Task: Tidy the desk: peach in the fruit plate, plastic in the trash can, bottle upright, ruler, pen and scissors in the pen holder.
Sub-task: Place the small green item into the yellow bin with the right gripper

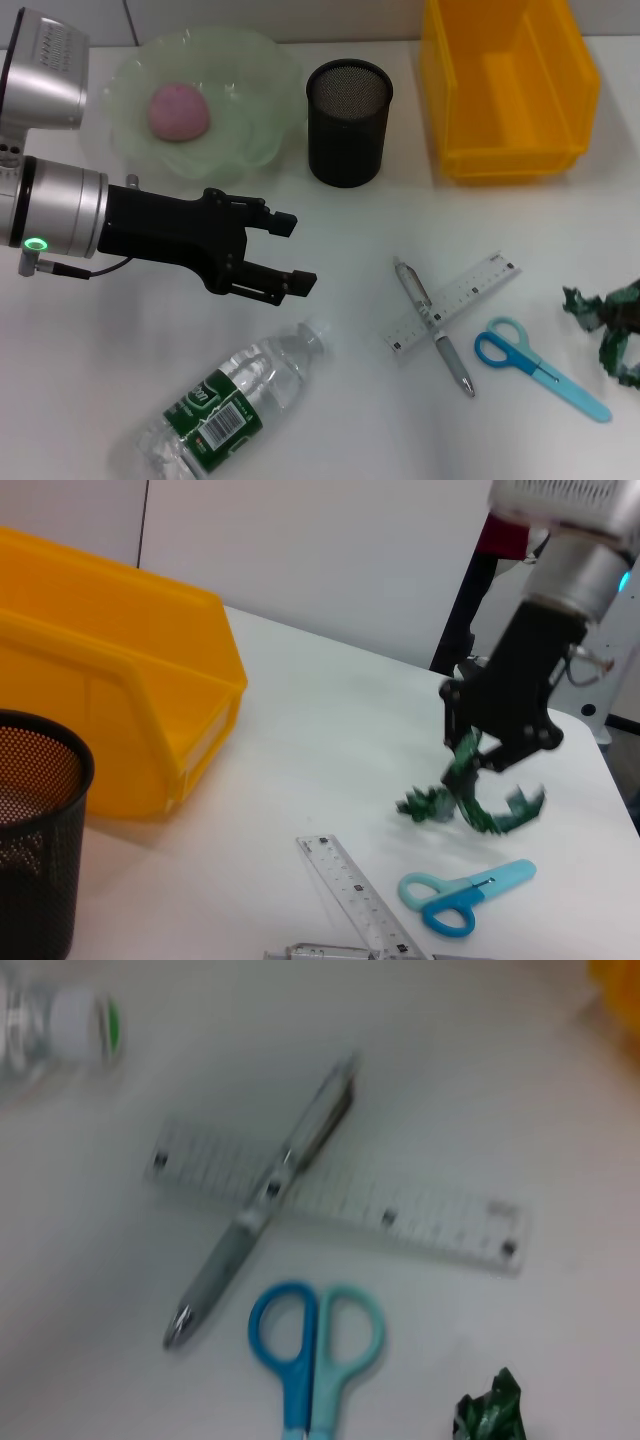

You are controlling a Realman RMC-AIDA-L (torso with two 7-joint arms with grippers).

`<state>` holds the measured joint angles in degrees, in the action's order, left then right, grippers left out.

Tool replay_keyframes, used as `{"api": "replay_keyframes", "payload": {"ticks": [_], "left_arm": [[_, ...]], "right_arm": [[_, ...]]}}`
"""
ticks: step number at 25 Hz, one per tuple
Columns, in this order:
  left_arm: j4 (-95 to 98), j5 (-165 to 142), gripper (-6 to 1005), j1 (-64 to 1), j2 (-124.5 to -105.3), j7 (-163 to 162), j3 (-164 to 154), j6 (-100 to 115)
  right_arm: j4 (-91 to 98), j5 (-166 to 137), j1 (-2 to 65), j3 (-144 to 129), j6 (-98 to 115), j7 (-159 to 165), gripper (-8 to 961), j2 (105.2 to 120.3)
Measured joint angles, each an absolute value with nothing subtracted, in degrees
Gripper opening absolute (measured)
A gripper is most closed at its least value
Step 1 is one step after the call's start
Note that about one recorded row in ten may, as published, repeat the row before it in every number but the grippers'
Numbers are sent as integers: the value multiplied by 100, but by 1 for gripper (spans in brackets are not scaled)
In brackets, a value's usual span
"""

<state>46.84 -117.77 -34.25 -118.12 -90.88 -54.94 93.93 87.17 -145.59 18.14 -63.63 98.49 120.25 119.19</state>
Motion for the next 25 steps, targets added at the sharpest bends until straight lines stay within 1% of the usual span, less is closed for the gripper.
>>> {"api": "replay_keyframes", "payload": {"ticks": [4,5,9,10,11,14,15,16,18,20,25], "left_arm": [[4683,-11777,841,-3420,-11812,-9088,-5468,9407],[4683,-11777,841,-3419,-11812,-9087,-5459,9402],[4684,-11766,841,-3428,-11812,-9087,-5464,9393],[4684,-11747,841,-3439,-11813,-9087,-5473,9394],[4684,-11747,841,-3439,-11813,-9087,-5473,9394],[4684,-11738,841,-3456,-11813,-9088,-5477,9382],[4682,-11736,842,-3467,-11813,-9090,-5468,9381],[4682,-11736,842,-3467,-11813,-9090,-5468,9381],[4679,-11735,842,-3469,-11813,-9096,-5463,9382],[4677,-11734,842,-3471,-11813,-9108,-5461,9382],[4675,-11733,842,-3461,-11813,-9108,-5451,9384]], "right_arm": [[9169,-14045,1910,-5537,9908,12000,-1,11914],[9322,-13474,2049,-4812,9685,11874,1,11911],[9052,-12712,2230,-4329,9009,11604,11,11909],[8610,-12463,2366,-4380,8292,11432,13,11912],[8610,-12463,2366,-4380,8292,11432,16,11912],[7820,-12431,2598,-4737,7069,11301,23,11922],[7256,-12425,2782,-5006,6279,11235,25,11912],[7256,-12425,2782,-5006,6279,11235,28,11912],[6591,-12418,3038,-5226,5767,10977,32,11879],[5812,-12432,3426,-5236,5669,10613,37,11845],[5547,-12420,3513,-5221,5608,10455,49,11833]]}}
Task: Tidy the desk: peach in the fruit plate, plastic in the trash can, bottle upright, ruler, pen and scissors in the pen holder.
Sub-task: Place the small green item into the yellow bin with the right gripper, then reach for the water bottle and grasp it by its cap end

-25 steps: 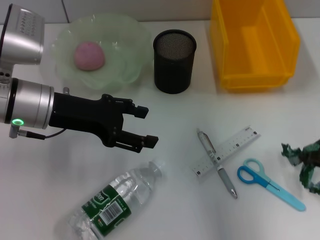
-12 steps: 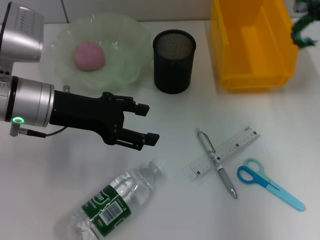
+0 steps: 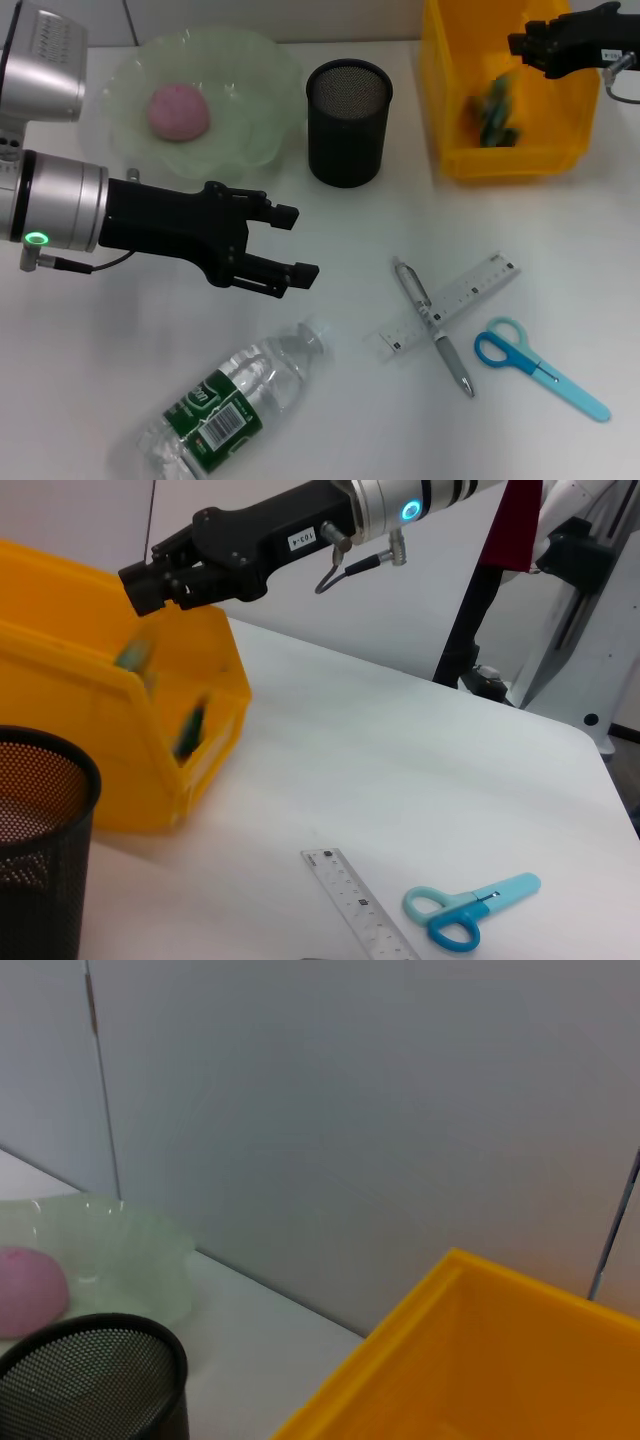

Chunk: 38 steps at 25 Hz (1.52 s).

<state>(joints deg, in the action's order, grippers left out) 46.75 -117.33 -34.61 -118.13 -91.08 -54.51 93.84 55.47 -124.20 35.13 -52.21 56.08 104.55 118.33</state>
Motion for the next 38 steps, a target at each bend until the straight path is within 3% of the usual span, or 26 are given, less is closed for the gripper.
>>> {"api": "replay_keyframes", "payload": {"ticks": [7,9,11,14,15,19,25,38], "left_arm": [[4676,-11733,841,-3472,-11806,-9126,-5448,9392],[4701,-11732,841,-3476,-11805,-9163,-5448,9405],[4750,-11728,841,-3484,-11804,-9271,-5449,9428],[4906,-11752,841,-3530,-11804,-9777,-5467,9437],[5084,-11837,841,-3549,-11804,-10202,-5504,9411],[5418,-12130,842,-3614,-11827,-10934,-5575,9374],[5862,-12613,842,-3965,-11850,-12742,-6280,9357],[7035,-13099,841,-4094,-11910,-15214,-8692,8910]], "right_arm": [[5836,-12313,3380,-5117,5959,10489,253,11861],[6012,-12105,3281,-4860,6399,10489,456,11852],[6274,-11783,3096,-4540,7083,10459,532,11827],[6621,-11092,2689,-4113,8483,10290,647,11707],[6596,-10661,2386,-4002,9493,10024,685,11602],[6281,-10409,1940,-3981,10681,9337,715,11559],[4583,-10901,1306,-3969,11011,7048,760,11806],[3375,-10920,1267,-3906,10528,6230,760,11699]]}}
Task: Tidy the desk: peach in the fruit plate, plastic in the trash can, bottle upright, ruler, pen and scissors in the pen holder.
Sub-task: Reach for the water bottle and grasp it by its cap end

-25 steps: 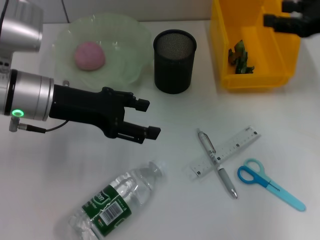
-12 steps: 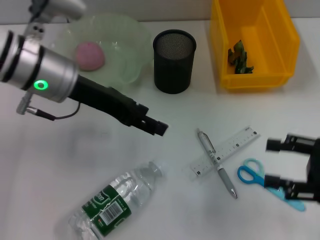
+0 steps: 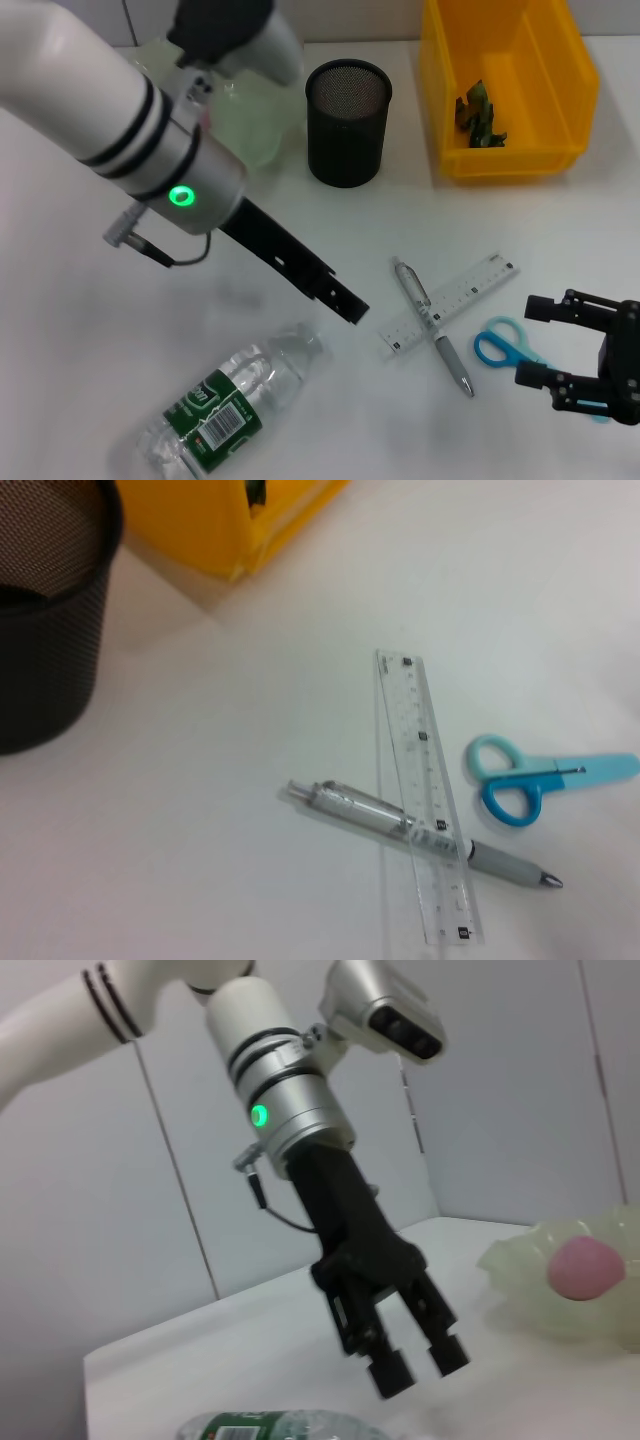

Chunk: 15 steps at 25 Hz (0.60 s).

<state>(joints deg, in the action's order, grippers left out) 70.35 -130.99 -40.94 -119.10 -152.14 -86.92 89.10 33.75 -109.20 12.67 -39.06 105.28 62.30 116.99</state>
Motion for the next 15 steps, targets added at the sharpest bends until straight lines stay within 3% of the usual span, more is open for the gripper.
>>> {"api": "replay_keyframes", "payload": {"ticks": [15], "left_arm": [[6946,-13417,841,-3918,-11918,-15471,-9392,8421]], "right_arm": [[3328,-10925,1352,-3884,10433,6277,760,11698]]}}
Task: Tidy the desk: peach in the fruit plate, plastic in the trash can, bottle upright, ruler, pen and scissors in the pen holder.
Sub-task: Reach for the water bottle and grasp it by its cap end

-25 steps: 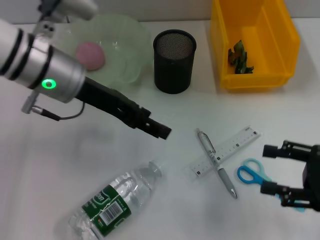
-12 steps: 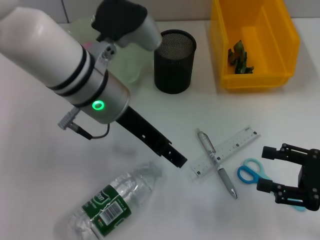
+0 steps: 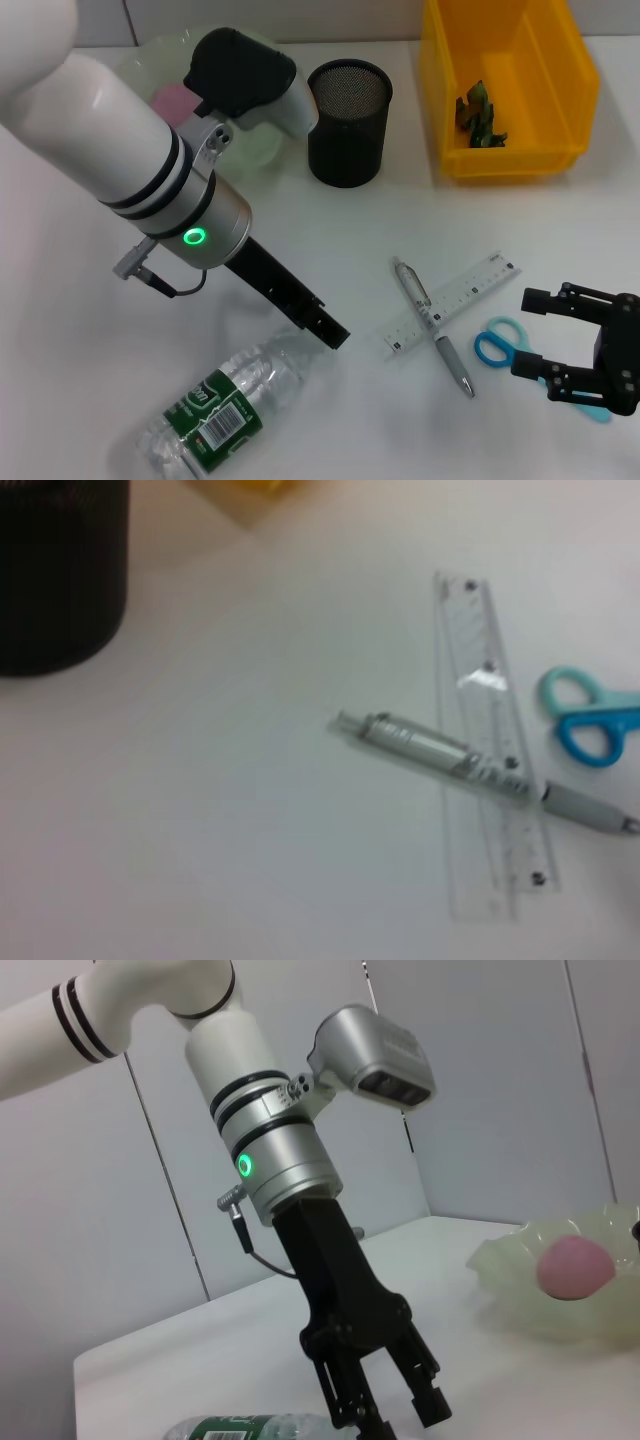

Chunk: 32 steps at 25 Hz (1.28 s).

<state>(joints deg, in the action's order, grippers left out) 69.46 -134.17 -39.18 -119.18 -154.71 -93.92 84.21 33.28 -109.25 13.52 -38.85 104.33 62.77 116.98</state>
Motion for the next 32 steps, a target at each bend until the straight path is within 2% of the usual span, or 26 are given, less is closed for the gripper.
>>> {"api": "replay_keyframes", "payload": {"ticks": [20,26,31,32], "left_arm": [[6726,-13557,841,-3836,-11918,-15396,-9905,8072],[6741,-13569,770,-3775,-11918,-15141,-9924,8056],[6784,-13570,546,-3761,-11912,-15100,-9930,8063],[6784,-13570,527,-3761,-11912,-15100,-9930,8063]], "right_arm": [[3254,-10925,1396,-3885,10364,6296,760,11698],[3127,-10925,1429,-3885,10264,6296,760,11674],[3116,-10924,1432,-3885,10247,6301,760,11663],[3114,-10920,1433,-3882,10240,6302,760,11662]]}}
